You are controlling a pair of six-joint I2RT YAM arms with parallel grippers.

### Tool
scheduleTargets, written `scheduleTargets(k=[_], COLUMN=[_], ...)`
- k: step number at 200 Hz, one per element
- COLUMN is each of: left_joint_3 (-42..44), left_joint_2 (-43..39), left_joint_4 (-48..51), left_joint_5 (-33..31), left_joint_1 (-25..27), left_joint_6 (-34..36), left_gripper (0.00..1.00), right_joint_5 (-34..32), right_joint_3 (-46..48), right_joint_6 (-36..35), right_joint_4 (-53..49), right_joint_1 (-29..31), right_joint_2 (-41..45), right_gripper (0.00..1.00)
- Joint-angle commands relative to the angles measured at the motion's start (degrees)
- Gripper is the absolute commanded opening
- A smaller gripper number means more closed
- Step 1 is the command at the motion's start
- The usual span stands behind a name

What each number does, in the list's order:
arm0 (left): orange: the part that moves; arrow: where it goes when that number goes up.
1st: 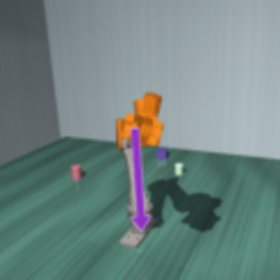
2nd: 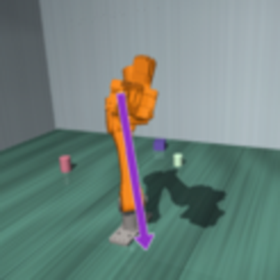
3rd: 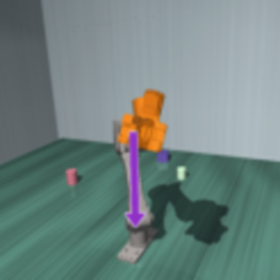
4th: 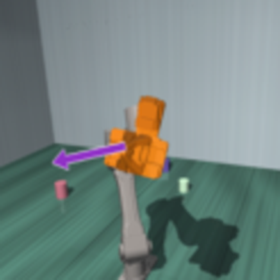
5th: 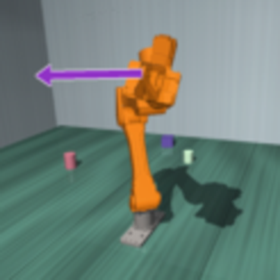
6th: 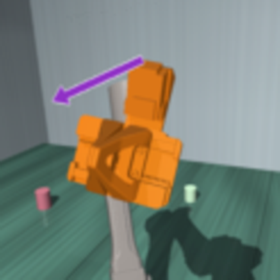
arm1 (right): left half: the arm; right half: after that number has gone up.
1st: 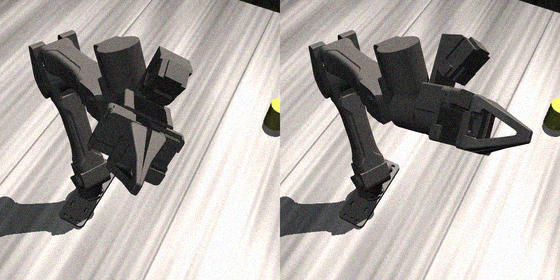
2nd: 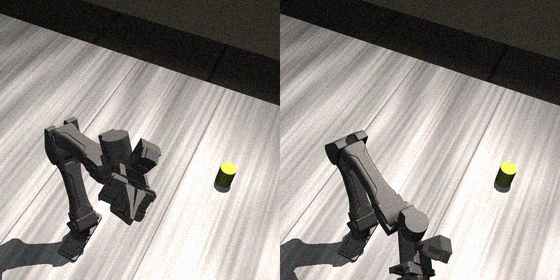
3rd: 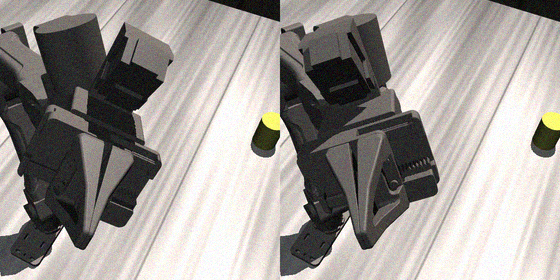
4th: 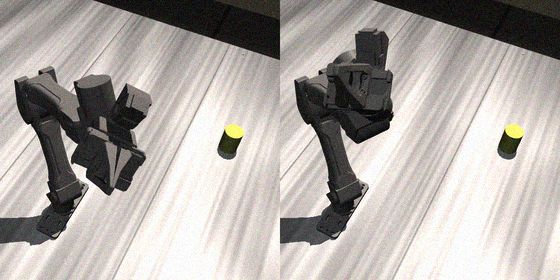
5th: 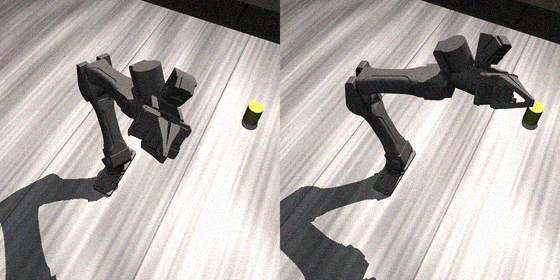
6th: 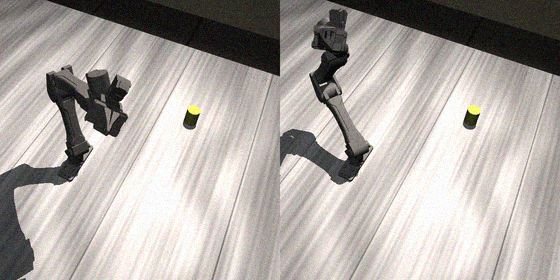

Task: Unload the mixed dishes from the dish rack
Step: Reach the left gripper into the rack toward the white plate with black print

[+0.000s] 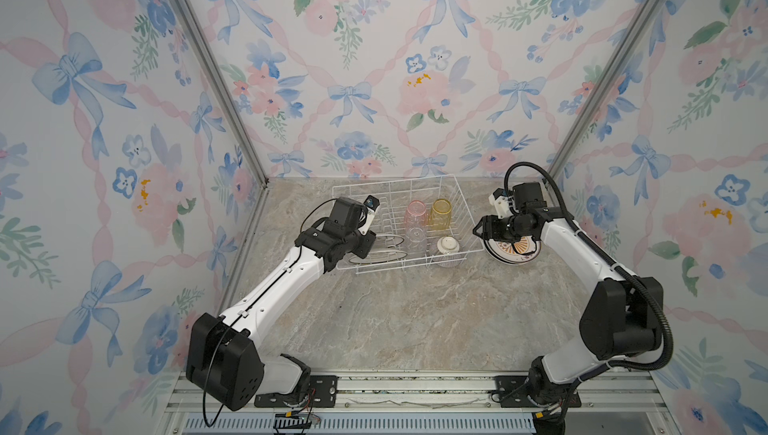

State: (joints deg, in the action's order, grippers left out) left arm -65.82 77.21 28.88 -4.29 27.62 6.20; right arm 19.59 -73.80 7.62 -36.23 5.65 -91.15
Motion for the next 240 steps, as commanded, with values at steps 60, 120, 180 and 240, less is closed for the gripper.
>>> scheduleTargets(k=[60,120,180,240], left_joint_3=[-4.1,-9.0,-12.1,-14.0], left_joint_2=[3.6,11.4,17.5,19.7], left_joint_4=[2.4,6.5,7.2,7.3], left_joint_5=[-2.5,1.2,-3.2,-5.7], left_joint_1=[2.3,2.3,2.3,2.3], left_joint_6=[12.1,18.1,20.9,23.8], left_gripper=[0.51,0.49,0.35,0.00], right_joint_5=[-0.3,1.0,2.3,2.8], right_joint_3=[0.5,1.6,3.1,3.5], right_joint_6=[-0.6,-0.4,0.0,0.5], right_joint_4=[-0.6,-0.2,0.6,1.1], right_joint_1=[-1.4,-3.5,-5.3,-5.7], right_joint_2=[3.2,5.8,7.3,7.4], right_gripper=[0.61,0.61,0.61,0.61])
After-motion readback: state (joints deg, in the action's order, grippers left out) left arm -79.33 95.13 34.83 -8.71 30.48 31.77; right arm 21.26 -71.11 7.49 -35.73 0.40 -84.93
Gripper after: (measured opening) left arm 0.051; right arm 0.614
